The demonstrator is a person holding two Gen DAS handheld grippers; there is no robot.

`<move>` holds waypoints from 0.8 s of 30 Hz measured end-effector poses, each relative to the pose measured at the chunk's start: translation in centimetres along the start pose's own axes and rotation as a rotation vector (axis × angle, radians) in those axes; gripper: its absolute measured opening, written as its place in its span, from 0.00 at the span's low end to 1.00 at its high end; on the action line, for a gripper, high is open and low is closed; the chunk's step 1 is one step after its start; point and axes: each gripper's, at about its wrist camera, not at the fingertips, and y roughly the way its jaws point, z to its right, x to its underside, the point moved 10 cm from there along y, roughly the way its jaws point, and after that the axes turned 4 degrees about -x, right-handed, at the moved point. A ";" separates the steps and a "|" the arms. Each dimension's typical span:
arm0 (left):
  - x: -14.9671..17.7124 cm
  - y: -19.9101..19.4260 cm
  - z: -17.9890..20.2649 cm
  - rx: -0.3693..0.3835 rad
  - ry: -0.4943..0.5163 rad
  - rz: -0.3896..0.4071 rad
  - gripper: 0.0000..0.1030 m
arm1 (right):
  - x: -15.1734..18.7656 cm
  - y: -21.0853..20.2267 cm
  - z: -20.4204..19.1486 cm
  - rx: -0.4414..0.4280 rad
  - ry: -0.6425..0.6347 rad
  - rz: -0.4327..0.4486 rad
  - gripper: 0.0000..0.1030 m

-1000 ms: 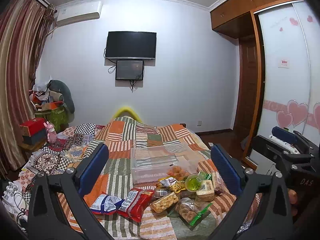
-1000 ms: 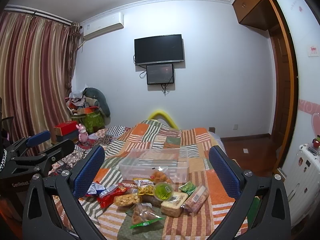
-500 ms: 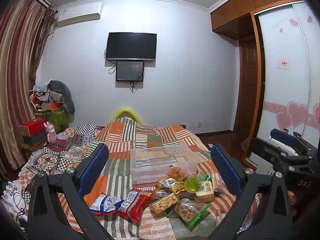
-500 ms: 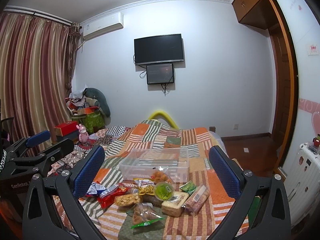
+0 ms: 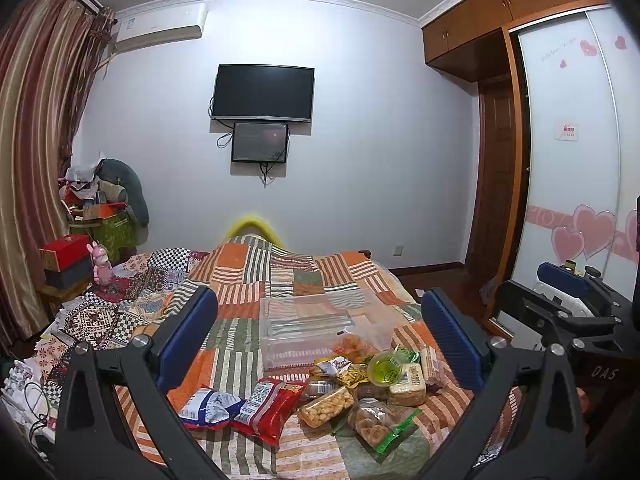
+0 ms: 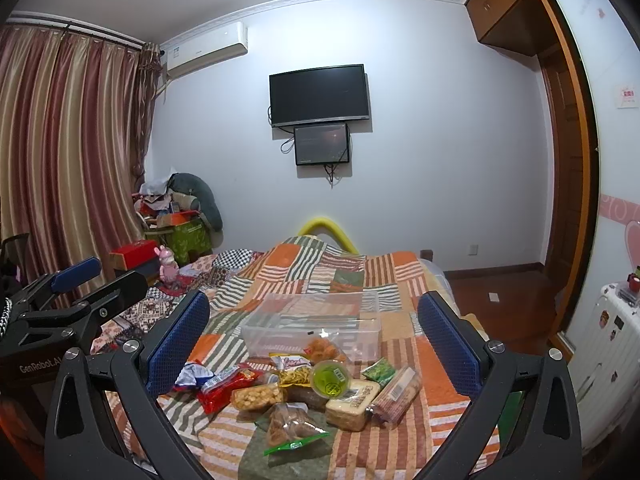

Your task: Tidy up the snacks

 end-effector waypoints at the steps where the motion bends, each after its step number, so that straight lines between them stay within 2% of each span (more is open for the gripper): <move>1: 0.0 0.0 0.0 0.000 -0.001 0.001 1.00 | 0.0 0.0 -0.1 -0.001 0.001 0.000 1.00; 24: -0.2 -0.3 -0.4 0.008 -0.016 0.014 1.00 | -0.2 0.1 -0.5 -0.010 0.002 -0.004 1.00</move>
